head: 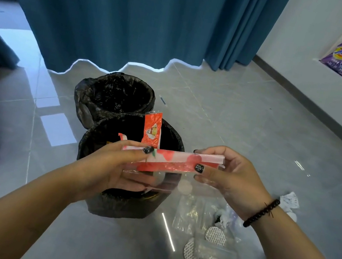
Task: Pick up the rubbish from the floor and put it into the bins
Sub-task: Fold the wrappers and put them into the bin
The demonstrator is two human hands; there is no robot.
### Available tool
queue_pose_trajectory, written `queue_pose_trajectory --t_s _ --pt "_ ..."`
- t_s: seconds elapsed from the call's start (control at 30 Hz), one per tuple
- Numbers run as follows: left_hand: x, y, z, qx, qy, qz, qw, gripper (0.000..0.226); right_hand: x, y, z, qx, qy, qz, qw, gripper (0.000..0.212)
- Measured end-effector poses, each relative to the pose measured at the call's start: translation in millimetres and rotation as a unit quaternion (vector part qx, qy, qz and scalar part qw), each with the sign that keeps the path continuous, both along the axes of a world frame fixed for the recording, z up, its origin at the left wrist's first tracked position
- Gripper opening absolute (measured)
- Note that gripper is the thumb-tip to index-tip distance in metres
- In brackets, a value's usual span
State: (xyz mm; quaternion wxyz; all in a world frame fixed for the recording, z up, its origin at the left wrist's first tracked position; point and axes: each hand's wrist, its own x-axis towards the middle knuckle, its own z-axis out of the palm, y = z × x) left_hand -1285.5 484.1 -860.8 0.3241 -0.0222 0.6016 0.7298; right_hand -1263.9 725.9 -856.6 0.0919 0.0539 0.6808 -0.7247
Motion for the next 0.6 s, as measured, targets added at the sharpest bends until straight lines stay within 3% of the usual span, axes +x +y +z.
queue_pose_trajectory --t_s 0.13,0.23,0.37,0.47,0.6 --pt "-2 -4 -3 -0.005 -0.002 0.042 0.999 0.019 -1 -4 -3 0.023 0.010 0.003 1.000 0.030" --pt "-4 -9 -5 -0.018 0.014 0.050 0.999 0.025 -2 -7 -4 0.010 -0.002 0.009 1.000 0.030" --pt "-7 -15 -8 -0.027 0.035 0.066 0.997 0.029 -3 -8 0 -0.096 -0.066 0.042 0.992 0.020" --pt "-7 -18 -10 -0.048 0.053 0.060 0.996 0.032 -3 -13 1 -0.077 -0.087 0.030 0.993 0.010" --pt "-5 -22 -12 -0.120 0.098 0.034 0.987 0.038 -7 -17 -7 -0.025 -0.093 -0.018 0.995 0.033"
